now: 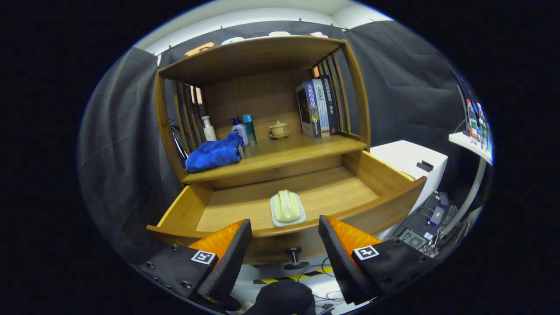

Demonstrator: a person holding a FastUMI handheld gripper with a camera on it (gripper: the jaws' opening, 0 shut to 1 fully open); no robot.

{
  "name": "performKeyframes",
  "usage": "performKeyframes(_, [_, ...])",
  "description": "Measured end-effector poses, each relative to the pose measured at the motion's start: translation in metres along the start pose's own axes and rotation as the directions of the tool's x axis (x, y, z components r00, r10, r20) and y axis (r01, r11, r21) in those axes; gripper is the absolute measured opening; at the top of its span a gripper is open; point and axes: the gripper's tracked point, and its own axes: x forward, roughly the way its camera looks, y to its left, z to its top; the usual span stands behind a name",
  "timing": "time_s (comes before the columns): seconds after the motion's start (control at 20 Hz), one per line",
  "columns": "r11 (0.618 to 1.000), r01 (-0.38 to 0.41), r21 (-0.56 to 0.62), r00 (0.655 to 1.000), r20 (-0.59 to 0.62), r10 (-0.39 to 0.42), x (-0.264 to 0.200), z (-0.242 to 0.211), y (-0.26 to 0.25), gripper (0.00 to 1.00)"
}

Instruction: Pull open the drawer, take out the items inside it, and place them on the countertop above the cabinet.

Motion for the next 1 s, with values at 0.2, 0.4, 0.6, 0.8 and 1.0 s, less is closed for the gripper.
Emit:
performKeyframes(0.2, [1.000, -0.024, 0.018, 1.000, 0.005, 0.024, 0.018, 0.024, 0.012, 0.99])
performKeyframes(0.4, [1.000, -0.023, -0.006, 0.998, -0.064, 0.022, 0.048, 0.034, 0.017, 0.99])
performKeyframes(0.6, [0.996, -0.028, -0.081, 0.994, -0.104, 0.020, 0.081, 0.043, 0.021, 0.99])
performKeyframes(0.8, [0.996, -0.046, -0.076, 0.985, -0.170, 0.033, 0.111, 0.043, 0.025, 0.99])
performKeyframes(1.0, [0.999, -0.051, -0.015, 0.952, -0.303, 0.044, 0.135, 0.033, 0.019, 0.99])
